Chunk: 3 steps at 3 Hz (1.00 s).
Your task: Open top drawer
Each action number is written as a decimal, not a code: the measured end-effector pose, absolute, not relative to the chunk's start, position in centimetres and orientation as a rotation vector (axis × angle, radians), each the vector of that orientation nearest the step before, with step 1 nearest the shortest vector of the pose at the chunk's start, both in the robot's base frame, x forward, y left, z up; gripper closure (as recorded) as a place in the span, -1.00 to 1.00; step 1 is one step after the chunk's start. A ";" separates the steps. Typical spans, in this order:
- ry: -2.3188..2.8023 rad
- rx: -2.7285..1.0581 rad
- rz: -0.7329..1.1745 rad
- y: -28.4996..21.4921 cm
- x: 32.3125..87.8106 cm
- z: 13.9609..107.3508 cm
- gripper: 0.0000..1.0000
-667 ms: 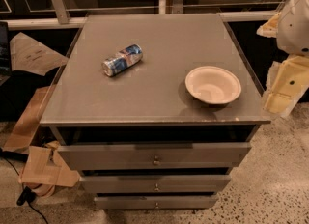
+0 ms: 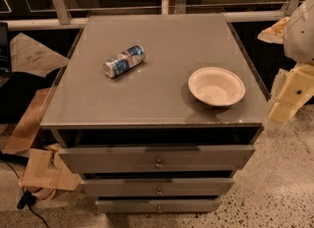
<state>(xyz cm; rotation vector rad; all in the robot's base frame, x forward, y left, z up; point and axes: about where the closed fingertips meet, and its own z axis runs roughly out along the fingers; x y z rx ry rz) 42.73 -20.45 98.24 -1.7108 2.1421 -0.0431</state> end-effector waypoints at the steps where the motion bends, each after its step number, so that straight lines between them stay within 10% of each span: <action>1: 2.086 -1.610 0.057 -19.8 40.9 98.0 -1.00; 3: 1.956 -1.415 0.246 -18.3 36.8 97.7 -1.00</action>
Offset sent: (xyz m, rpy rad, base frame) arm -0.0639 0.0193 -0.0019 0.4472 -0.1327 -0.0743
